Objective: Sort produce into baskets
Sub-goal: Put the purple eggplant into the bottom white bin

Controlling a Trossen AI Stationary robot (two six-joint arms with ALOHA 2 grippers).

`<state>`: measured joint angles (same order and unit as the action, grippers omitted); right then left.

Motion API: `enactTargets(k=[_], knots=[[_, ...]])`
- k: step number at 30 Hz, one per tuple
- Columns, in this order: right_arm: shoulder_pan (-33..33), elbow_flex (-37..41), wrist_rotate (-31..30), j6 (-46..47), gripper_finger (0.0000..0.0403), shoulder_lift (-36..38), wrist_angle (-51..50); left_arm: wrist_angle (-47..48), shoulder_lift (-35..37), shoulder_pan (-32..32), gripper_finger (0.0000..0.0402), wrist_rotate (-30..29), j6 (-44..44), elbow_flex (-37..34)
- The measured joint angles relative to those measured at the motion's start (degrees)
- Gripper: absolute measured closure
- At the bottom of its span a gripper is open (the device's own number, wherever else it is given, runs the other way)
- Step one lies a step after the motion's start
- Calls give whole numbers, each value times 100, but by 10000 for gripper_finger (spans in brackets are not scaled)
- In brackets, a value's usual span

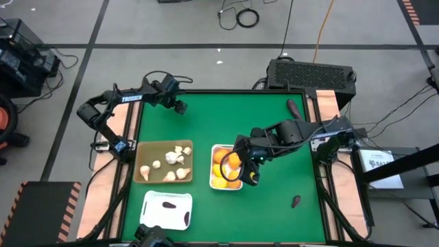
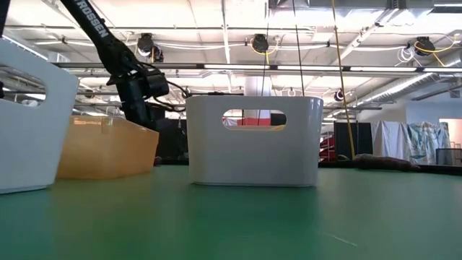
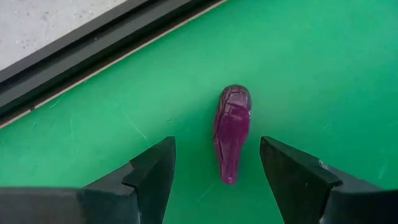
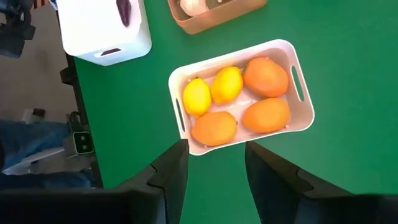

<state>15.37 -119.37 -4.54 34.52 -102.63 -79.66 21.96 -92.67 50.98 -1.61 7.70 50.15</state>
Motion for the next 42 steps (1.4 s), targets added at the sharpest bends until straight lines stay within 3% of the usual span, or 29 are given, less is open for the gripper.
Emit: enactTargets(k=[14, 22, 34, 42], knots=[[-81, 0, 11, -16, 255, 0, 12, 320, -200, 0, 162, 239, -569, 4], [-81, 0, 9, 140, 255, 0, 158, 407, -340, -15, 168, -43, -808, 175], [-65, 0, 9, 252, 255, -2, 187, 406, -340, -11, 299, 9, -808, 203], [9, 0, 2, 404, 255, -2, 182, 454, -340, -11, 363, 33, -806, 203]])
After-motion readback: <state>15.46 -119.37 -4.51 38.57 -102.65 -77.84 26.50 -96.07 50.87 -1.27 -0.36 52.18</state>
